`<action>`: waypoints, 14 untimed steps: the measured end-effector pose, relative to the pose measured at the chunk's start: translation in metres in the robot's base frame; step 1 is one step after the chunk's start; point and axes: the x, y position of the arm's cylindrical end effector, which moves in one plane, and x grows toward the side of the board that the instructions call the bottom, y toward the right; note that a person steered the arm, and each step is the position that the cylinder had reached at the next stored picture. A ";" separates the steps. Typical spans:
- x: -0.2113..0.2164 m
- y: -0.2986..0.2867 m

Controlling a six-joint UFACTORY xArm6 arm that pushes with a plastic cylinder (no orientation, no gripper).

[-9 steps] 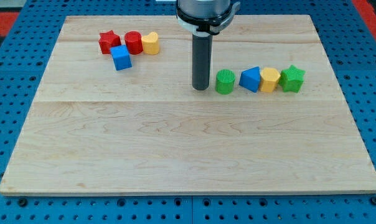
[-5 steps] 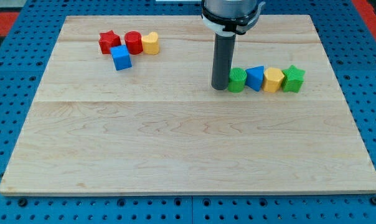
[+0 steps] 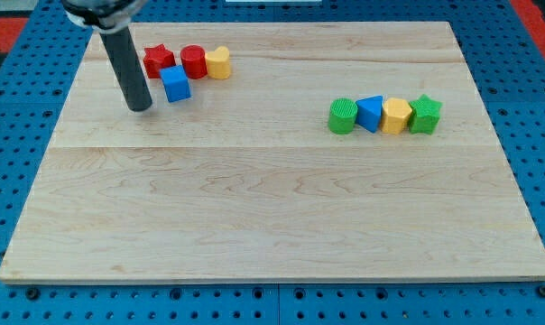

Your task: Slide the blue cube to the left side of green circle

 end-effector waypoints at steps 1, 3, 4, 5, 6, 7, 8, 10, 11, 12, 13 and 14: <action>-0.024 0.018; -0.033 0.059; -0.049 0.078; -0.062 0.105; -0.060 0.135; -0.041 0.144; -0.025 0.169; -0.006 0.193; 0.004 0.192; 0.006 0.192; 0.006 0.155; 0.016 0.131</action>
